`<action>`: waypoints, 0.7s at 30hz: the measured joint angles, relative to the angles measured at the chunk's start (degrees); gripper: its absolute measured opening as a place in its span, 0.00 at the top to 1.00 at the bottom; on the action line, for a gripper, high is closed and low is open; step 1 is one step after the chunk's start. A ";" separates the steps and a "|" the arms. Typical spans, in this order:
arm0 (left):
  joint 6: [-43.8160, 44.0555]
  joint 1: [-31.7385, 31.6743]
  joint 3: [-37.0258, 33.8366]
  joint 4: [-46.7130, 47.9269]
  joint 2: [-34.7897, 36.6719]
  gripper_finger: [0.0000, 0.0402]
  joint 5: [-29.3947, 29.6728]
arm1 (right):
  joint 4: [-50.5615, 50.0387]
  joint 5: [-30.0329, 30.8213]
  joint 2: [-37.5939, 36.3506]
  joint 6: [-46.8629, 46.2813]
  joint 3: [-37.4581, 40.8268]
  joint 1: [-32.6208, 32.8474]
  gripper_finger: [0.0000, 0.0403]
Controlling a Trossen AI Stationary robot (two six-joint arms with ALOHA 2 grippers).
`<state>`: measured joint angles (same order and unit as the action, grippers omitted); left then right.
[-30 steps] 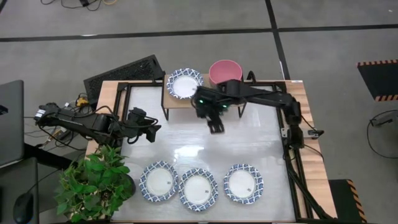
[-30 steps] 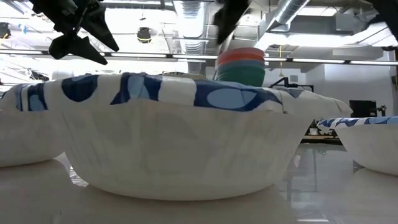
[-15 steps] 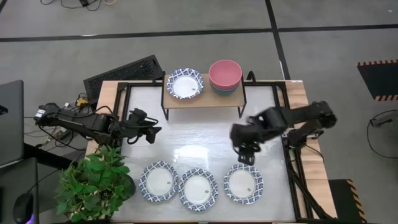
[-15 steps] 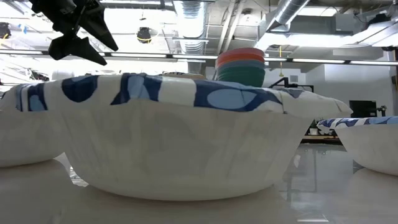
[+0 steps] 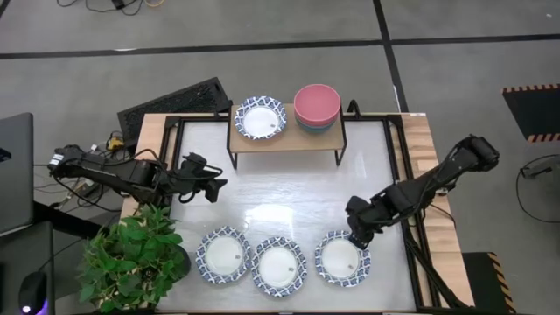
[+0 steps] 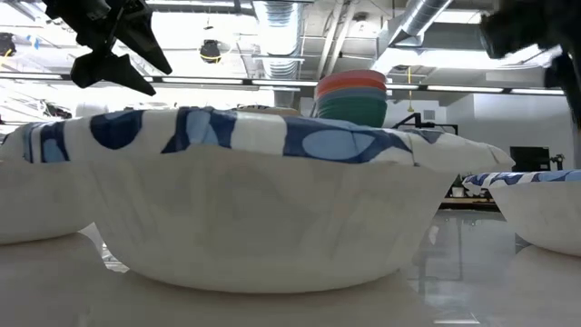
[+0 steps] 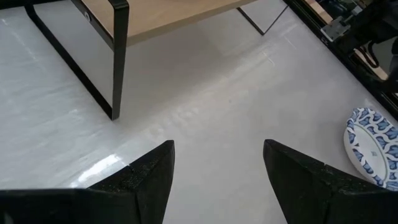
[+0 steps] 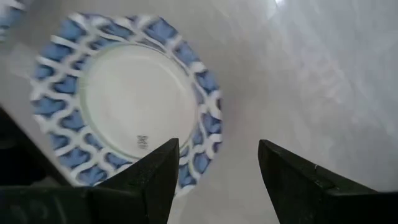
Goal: Place and stack bowls onto a shelf
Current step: Stack the blue patterned bowl on top of the blue patterned bowl on the shelf
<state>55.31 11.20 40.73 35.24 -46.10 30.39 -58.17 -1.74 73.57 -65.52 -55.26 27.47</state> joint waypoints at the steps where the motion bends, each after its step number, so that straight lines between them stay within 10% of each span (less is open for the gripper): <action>1: 0.01 0.00 0.00 0.00 -0.01 0.42 0.00 | 1.86 -0.33 -0.45 -0.66 1.97 -0.01 0.39; 21: 0.94 0.00 0.00 0.09 0.01 0.42 0.02 | 21.58 -2.72 4.54 -2.11 16.29 2.68 0.53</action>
<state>56.25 11.20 40.73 35.33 -46.09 30.41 -36.59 -4.46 78.11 -67.64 -38.97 30.15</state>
